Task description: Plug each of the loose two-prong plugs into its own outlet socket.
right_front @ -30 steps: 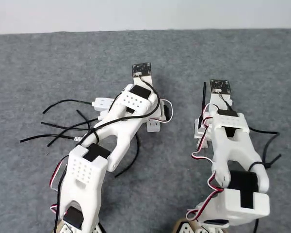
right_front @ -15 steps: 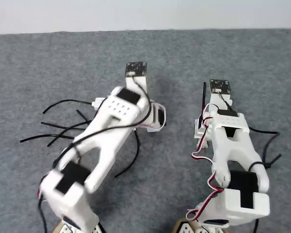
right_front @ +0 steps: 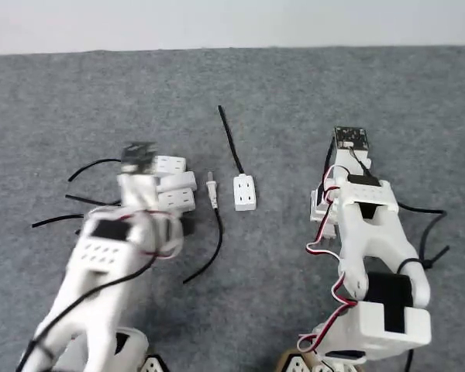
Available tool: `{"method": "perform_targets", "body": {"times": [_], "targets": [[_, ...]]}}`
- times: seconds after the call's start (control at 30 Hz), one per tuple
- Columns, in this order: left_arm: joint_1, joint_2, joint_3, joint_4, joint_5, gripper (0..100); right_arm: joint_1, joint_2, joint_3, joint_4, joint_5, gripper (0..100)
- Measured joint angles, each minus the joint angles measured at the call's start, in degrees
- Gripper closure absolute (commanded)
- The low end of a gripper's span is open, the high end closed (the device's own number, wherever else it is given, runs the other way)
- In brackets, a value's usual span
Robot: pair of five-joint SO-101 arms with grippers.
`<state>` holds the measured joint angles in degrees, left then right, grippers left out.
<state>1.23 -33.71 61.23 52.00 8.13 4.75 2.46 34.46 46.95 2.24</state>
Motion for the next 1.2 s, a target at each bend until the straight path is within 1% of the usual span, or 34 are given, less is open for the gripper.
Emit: {"method": "perform_targets", "body": {"times": [0.07, 0.17, 0.27, 0.33, 0.43, 0.67, 0.8, 1.0, 1.07, 1.2], "targets": [[-5.3, -3.3, 4.3, -1.8, -3.3, 70, 0.0, 0.0, -0.8, 0.0, 0.0, 79.8], [-11.0, -6.8, 8.7, -3.6, -8.0, 70, 0.0, 0.0, -1.1, 1.1, 0.0, 84.6], [-13.7, -8.4, 9.5, -4.1, -10.9, 70, 0.0, 0.0, -3.3, 5.5, 0.0, 90.4], [-14.2, -8.8, 9.5, -4.2, -11.4, 70, -0.5, 0.0, -4.0, 8.8, 0.0, 94.0], [-14.5, -8.9, 9.5, -4.3, -11.6, 70, -1.1, 0.0, -4.1, 10.0, 0.0, 98.0], [-14.5, -8.9, 9.5, -4.3, -11.7, 70, -0.8, 1.7, -4.1, 6.7, 0.0, 93.3], [-14.5, -8.9, 9.5, -4.3, -11.7, 70, -0.9, 4.0, -5.5, 6.6, 0.0, 90.9], [-14.5, -8.9, 10.3, -4.3, -11.7, 70, -1.0, 8.2, -10.4, 10.5, -0.1, 89.4], [-14.5, -8.9, 10.4, -4.3, -11.7, 70, -1.1, 9.5, -11.7, 11.1, -1.8, 89.8], [-14.5, -8.9, 10.4, -4.3, -11.7, 70, -0.8, 11.3, -13.6, 12.0, -2.8, 99.5]]}}
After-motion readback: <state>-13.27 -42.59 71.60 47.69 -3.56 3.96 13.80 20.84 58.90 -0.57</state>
